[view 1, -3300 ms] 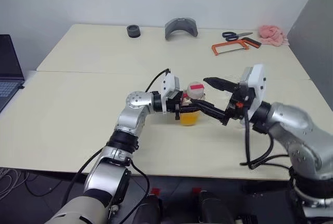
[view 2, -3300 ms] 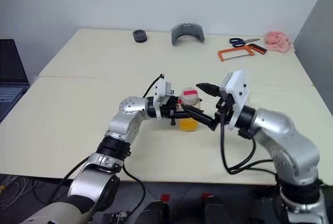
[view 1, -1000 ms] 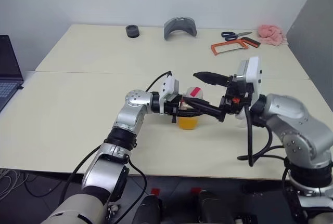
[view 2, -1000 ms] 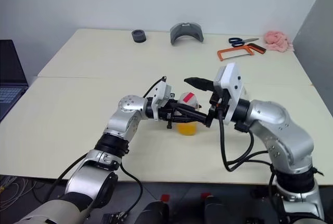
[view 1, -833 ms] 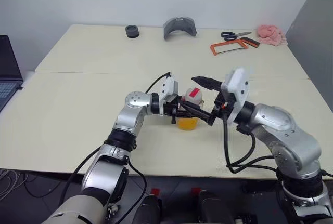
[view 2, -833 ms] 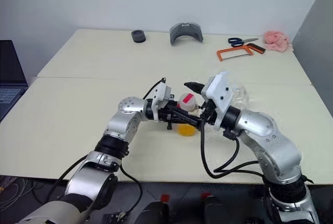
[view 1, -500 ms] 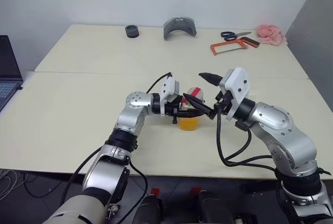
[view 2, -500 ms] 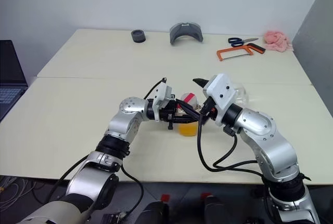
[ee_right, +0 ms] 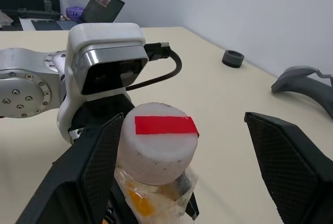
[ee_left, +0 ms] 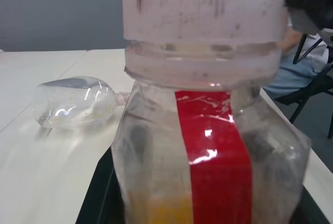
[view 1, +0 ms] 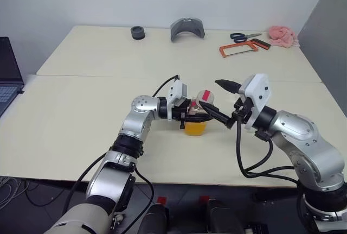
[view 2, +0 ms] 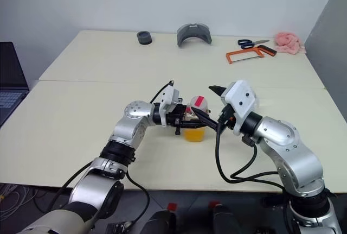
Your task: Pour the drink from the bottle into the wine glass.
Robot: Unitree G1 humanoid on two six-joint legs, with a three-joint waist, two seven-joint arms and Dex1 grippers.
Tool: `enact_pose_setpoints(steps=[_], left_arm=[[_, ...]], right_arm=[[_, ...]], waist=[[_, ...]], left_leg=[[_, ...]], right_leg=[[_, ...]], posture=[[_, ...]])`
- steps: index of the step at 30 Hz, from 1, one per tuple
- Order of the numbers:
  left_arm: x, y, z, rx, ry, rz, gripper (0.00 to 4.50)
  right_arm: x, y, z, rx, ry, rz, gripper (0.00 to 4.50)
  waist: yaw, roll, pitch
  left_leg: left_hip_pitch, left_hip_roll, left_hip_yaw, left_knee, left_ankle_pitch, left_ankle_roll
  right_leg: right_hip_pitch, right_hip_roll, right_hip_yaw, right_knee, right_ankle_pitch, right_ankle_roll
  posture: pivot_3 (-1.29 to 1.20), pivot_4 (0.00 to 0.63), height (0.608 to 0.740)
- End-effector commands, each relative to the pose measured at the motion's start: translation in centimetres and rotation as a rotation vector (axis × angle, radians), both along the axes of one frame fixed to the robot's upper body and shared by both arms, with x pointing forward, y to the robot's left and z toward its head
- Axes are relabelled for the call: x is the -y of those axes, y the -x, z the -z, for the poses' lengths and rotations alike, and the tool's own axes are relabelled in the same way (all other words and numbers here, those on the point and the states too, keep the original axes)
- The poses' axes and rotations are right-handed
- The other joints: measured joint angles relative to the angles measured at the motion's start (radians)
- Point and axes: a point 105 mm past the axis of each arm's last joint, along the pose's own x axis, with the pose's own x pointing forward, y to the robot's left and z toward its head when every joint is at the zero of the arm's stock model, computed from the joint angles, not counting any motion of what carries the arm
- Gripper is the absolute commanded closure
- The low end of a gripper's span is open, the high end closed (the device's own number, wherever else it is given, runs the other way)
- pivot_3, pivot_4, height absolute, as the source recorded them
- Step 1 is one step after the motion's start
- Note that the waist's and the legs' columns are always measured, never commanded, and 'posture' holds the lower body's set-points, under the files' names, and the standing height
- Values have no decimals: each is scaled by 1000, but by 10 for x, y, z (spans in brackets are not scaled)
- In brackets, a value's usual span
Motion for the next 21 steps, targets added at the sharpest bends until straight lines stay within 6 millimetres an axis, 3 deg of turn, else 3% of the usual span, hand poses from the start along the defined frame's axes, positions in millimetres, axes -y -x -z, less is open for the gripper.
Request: enact_pose_setpoints(steps=[1, 11, 21], left_arm=[[1, 0, -19, 73, 34, 19, 2865], [1, -6, -25, 94, 72, -21, 2875], [5, -11, -30, 105, 108, -52, 2894]], right_arm=[[14, 1, -11, 38, -11, 53, 543], [8, 17, -8, -62, -61, -47, 543], [-13, 10, -14, -49, -115, -35, 543]], waist=[[0, 0, 0], [1, 0, 0], [0, 0, 0]], left_leg=[[0, 0, 0, 0, 0, 0], [0, 0, 3, 0, 0, 0], [0, 0, 3, 0, 0, 0]], right_leg=[[0, 0, 0, 0, 0, 0], [0, 0, 0, 0, 0, 0], [0, 0, 0, 0, 0, 0]], posture=[[0, 150, 740], [0, 150, 740], [0, 150, 740]])
